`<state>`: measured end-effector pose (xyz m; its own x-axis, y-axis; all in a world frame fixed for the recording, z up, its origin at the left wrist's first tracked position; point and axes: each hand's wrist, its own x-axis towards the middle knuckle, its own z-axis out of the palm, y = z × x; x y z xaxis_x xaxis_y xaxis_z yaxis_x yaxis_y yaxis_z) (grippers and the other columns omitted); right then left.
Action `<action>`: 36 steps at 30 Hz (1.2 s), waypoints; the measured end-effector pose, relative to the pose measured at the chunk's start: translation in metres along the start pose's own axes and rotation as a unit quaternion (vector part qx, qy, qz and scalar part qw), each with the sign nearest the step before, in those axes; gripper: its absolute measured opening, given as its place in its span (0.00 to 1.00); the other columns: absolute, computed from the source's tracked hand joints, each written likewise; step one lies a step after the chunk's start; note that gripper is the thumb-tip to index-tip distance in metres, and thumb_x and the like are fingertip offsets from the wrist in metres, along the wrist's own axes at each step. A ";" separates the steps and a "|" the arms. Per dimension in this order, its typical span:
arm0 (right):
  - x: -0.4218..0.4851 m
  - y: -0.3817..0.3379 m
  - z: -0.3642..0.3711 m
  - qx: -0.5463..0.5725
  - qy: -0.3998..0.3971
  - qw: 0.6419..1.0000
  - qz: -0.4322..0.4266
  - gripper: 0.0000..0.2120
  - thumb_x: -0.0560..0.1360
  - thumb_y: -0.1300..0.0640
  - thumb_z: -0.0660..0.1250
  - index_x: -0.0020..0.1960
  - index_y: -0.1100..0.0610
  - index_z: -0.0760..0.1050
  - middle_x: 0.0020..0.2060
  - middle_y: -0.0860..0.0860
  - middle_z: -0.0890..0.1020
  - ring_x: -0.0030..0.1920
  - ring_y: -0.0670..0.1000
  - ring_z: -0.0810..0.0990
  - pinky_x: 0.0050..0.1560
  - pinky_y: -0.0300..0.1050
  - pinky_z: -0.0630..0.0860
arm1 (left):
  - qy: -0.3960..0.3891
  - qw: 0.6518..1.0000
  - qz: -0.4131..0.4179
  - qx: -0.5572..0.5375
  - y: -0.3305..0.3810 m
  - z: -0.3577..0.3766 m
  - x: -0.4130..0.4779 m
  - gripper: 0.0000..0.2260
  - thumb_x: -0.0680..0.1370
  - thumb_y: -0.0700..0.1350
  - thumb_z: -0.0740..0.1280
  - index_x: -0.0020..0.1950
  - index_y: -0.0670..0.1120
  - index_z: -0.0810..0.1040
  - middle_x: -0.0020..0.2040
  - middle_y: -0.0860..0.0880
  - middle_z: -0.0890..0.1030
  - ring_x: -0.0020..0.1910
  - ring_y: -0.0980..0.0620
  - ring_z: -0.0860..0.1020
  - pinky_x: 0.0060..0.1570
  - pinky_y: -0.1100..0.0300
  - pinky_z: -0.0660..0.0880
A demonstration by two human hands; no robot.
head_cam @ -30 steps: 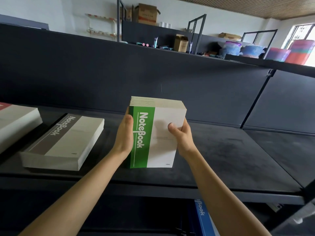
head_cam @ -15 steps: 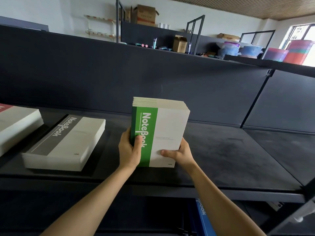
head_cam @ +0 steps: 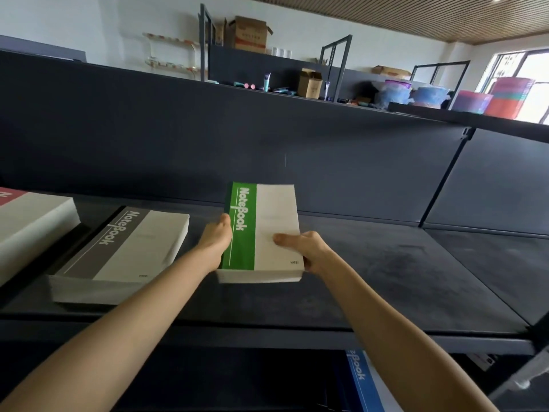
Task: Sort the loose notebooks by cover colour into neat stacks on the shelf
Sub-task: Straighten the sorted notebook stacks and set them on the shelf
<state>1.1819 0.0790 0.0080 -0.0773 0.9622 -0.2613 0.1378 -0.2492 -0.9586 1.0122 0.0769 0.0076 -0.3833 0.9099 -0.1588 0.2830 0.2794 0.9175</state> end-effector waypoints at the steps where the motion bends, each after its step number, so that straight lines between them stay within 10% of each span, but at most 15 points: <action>1: 0.000 0.002 0.003 -0.007 0.002 1.000 0.019 0.18 0.68 0.59 0.76 0.52 0.66 0.76 0.42 0.55 0.82 0.39 0.53 0.82 0.37 0.47 0.80 | -0.016 1.000 -0.018 -0.005 -0.006 0.000 0.002 0.25 0.84 0.53 0.45 0.70 0.38 0.66 0.57 0.40 0.76 0.53 0.44 0.74 0.50 0.58 0.65; 15: -0.016 0.007 0.009 -0.051 -0.002 0.994 0.098 0.11 0.71 0.56 0.74 0.43 0.60 0.73 0.40 0.52 0.80 0.37 0.50 0.79 0.32 0.45 0.77 | -0.125 0.986 -0.099 -0.045 -0.018 -0.007 0.004 0.19 0.83 0.45 0.49 0.40 0.42 0.74 0.38 0.43 0.78 0.35 0.47 0.76 0.32 0.59 0.70; 30: -0.027 0.004 0.010 -0.084 -0.028 0.990 0.112 0.10 0.74 0.53 0.70 0.45 0.58 0.72 0.41 0.52 0.79 0.40 0.51 0.78 0.43 0.51 0.77 | -0.127 0.987 -0.100 0.003 -0.016 -0.014 -0.007 0.17 0.83 0.42 0.48 0.44 0.41 0.74 0.40 0.43 0.77 0.38 0.48 0.75 0.35 0.59 0.71; 36: -0.026 0.007 0.012 -0.139 -0.004 0.985 0.105 0.13 0.74 0.51 0.71 0.49 0.60 0.72 0.40 0.51 0.78 0.39 0.50 0.77 0.45 0.50 0.77 | -0.129 0.986 -0.110 -0.005 -0.018 -0.012 -0.012 0.14 0.83 0.44 0.49 0.55 0.41 0.72 0.53 0.41 0.76 0.52 0.45 0.74 0.55 0.53 0.70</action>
<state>1.1732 0.0504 0.0063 -0.0255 0.8919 -0.4515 0.4163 -0.4011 -0.8159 1.0011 0.0574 -0.0031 -0.1977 0.8759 -0.4401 0.2100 0.4764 0.8538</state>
